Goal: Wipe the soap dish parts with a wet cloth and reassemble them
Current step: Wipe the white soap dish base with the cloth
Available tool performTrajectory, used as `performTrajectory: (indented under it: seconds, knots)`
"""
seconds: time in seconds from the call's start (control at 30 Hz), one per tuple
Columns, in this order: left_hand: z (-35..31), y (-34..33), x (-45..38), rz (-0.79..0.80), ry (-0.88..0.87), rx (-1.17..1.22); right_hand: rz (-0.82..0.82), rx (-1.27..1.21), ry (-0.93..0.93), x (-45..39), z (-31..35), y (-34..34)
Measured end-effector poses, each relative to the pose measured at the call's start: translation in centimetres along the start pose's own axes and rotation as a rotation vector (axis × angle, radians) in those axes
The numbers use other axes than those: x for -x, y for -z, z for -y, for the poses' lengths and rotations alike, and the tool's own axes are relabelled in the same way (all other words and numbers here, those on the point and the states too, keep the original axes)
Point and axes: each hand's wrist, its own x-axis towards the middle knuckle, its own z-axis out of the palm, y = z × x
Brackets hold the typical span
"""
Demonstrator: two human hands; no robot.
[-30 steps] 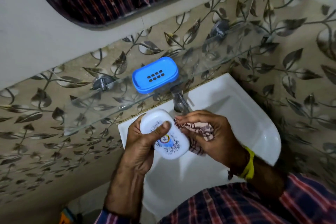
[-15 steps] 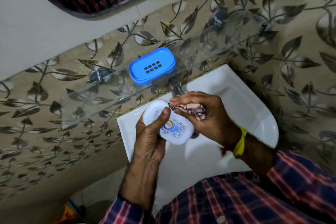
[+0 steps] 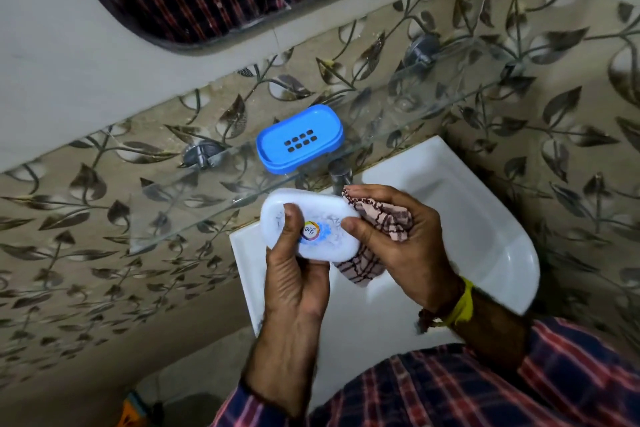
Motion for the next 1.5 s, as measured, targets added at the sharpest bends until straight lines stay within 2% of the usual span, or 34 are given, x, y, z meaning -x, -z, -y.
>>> performTrajectory:
  seconds: [0.13, 0.2, 0.27, 0.33, 0.4, 0.43, 0.47, 0.57, 0.67, 0.77, 0.97, 1.1, 1.27, 1.37, 1.5]
  knots:
    - [-0.8, 1.6, -0.8, 0.081, -0.061, -0.105, 0.090, 0.081, 0.057, -1.5, 0.6, 0.8]
    - [-2.2, 3.0, -1.5, 0.156, -0.134, -0.253, 0.183, 0.138, 0.099, -2.5, 1.0, 1.5]
    - [-4.0, 3.8, -2.0, 0.229, -0.233, -0.630, 0.282, 0.172, 0.103, -3.5, 1.2, 2.2]
    - [-5.1, 3.1, -2.0, 0.325, -0.179, -1.047, 0.390, 0.177, 0.066, -4.5, 1.4, 2.4]
    - [-5.1, 2.5, -2.0, 0.402, -0.084, -1.262, 0.473, 0.197, 0.067, -5.4, 1.9, 2.3]
    - [-4.7, 2.2, -2.0, 0.397, -0.082, -1.281, 0.498, 0.210, 0.087, -5.7, 2.1, 2.2]
    - [-4.0, 1.9, -1.8, 0.381, -0.096, -1.228, 0.512, 0.213, 0.107, -6.0, 2.3, 2.2]
    - [-1.7, 2.1, -1.3, 0.246, -0.102, -0.851, 0.499, 0.194, 0.152, -6.1, 2.3, 2.2]
    - [-0.9, 2.6, -1.1, 0.178, -0.101, -0.659, 0.340, 0.163, 0.122, -4.0, 1.2, 2.2]
    - [-1.2, 2.7, -0.6, 0.150, -0.094, -0.650, 0.200, 0.117, 0.053, -2.0, 0.6, 2.5]
    - [-0.4, 1.6, 0.0, 0.109, -0.095, -0.534, 0.232, 0.065, 0.040, -3.7, 1.5, 1.6]
    - [0.2, 1.1, 0.5, 0.045, -0.143, -0.433, 0.045, 0.016, -0.031, -1.0, 0.7, 1.5]
    - [1.9, 0.1, 0.6, -0.011, -0.173, -0.354, -0.079, 0.046, -0.063, -0.3, 0.1, 0.3]
    - [2.4, -0.3, 0.9, -0.042, -0.158, -0.373, -0.089, 0.044, -0.097, 0.2, 0.0, 0.8]
    - [1.7, -0.2, 0.3, -0.103, -0.180, -0.352, 0.043, 0.112, -0.149, 0.9, -0.4, 1.9]
